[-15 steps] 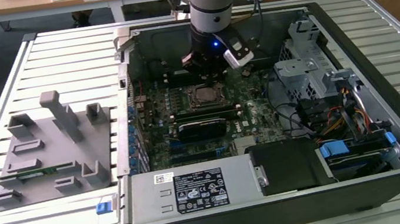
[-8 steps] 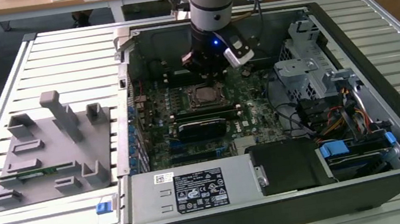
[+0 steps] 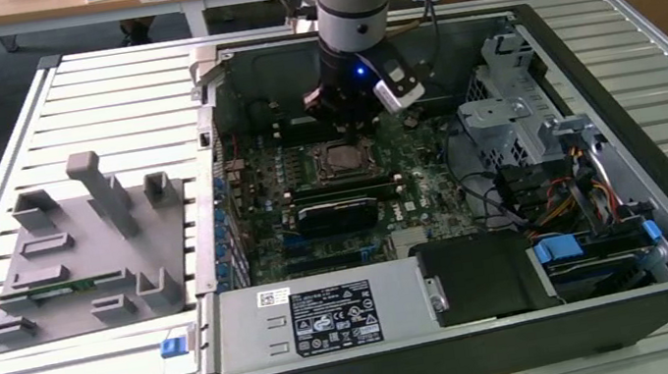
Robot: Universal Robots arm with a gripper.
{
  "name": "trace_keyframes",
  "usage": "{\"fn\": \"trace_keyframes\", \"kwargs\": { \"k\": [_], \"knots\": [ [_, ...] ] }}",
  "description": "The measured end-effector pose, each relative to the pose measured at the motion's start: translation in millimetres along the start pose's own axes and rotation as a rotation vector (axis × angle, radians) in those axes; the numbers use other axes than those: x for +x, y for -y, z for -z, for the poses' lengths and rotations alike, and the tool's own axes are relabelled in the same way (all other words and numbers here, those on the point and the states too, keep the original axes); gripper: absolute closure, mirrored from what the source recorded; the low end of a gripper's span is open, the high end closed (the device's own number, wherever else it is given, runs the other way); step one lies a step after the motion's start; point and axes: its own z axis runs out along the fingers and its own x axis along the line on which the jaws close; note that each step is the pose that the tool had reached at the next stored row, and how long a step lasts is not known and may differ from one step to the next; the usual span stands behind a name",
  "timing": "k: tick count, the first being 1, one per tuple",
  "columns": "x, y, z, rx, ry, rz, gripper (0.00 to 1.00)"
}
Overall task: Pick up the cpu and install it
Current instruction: 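Install the first cpu locking lever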
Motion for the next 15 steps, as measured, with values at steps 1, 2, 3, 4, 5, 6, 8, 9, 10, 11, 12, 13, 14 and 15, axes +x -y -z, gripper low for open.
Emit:
{"fn": "trace_keyframes", "kwargs": {
  "k": [1, 2, 3, 4, 5, 6, 8, 9, 10, 11, 12, 13, 14, 15],
  "knots": [
    [0.0, 0.1, -0.6, 0.0043, -0.0006, 0.000, 0.89],
    [0.0, 0.3, -1.2, 0.0082, -0.0011, 0.000, 0.89],
    [0.0, 0.3, -1.9, 0.0112, -0.0013, 0.000, 0.89],
    [-0.1, 0.3, -2.5, 0.0135, -0.0013, 0.000, 0.89],
    [-0.2, 0.2, -3.1, 0.0150, -0.0013, 0.000, 0.89],
    [-0.2, 0.3, -3.4, 0.0158, -0.0012, 0.000, 0.89],
    [-0.2, 0.2, -3.8, 0.0169, -0.0016, 0.000, 0.89],
    [-0.3, 0.0, -4.0, 0.0171, -0.0017, 0.000, 0.89],
    [-0.3, -0.2, -4.1, 0.0164, -0.0017, 0.000, 0.89],
    [-0.3, -0.2, -4.1, 0.0138, -0.0018, 0.000, 0.89],
    [-0.1, 0.0, -3.8, 0.0078, -0.0016, 0.000, 0.89],
    [0.2, 0.3, -3.6, -0.0012, -0.0017, 0.000, 0.89],
    [0.3, 0.4, -3.3, -0.0111, -0.0014, 0.000, 0.89],
    [0.4, 0.6, -3.1, -0.0203, -0.0014, 0.000, 0.89]
  ]
}}
